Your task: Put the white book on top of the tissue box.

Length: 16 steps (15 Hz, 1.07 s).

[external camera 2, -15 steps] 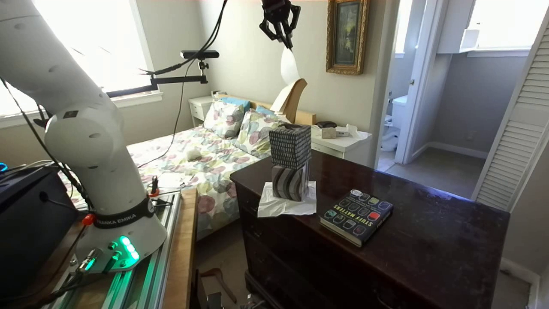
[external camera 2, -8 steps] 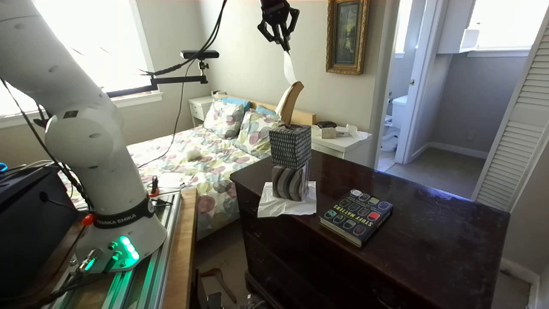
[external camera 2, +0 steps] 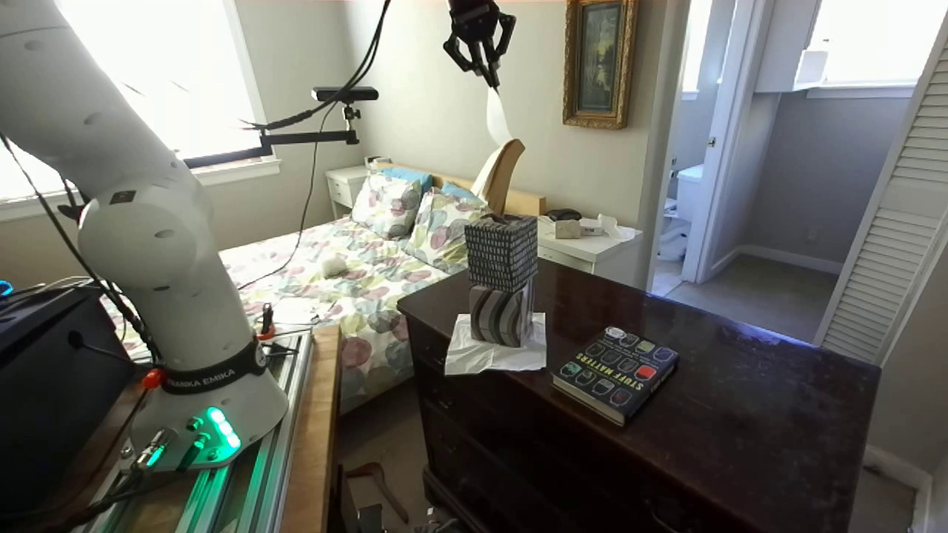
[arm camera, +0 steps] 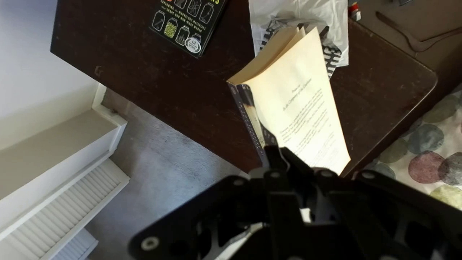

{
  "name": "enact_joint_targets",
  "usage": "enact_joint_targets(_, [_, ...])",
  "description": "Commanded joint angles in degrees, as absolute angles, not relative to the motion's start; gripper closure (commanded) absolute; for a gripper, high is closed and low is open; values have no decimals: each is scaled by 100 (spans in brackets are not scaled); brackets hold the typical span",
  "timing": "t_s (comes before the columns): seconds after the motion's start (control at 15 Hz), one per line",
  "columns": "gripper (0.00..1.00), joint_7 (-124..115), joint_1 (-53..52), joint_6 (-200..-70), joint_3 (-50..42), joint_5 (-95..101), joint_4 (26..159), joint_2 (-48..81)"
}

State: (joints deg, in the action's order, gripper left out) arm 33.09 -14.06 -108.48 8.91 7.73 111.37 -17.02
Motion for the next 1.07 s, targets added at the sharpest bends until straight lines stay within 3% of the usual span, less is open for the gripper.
enact_joint_targets(0.0, [99,3459,-1477,-10641,857,574,10994,-1790])
enact_joint_targets(1.0, [99,3479,-1525,-10633,760,519,11037,-2101])
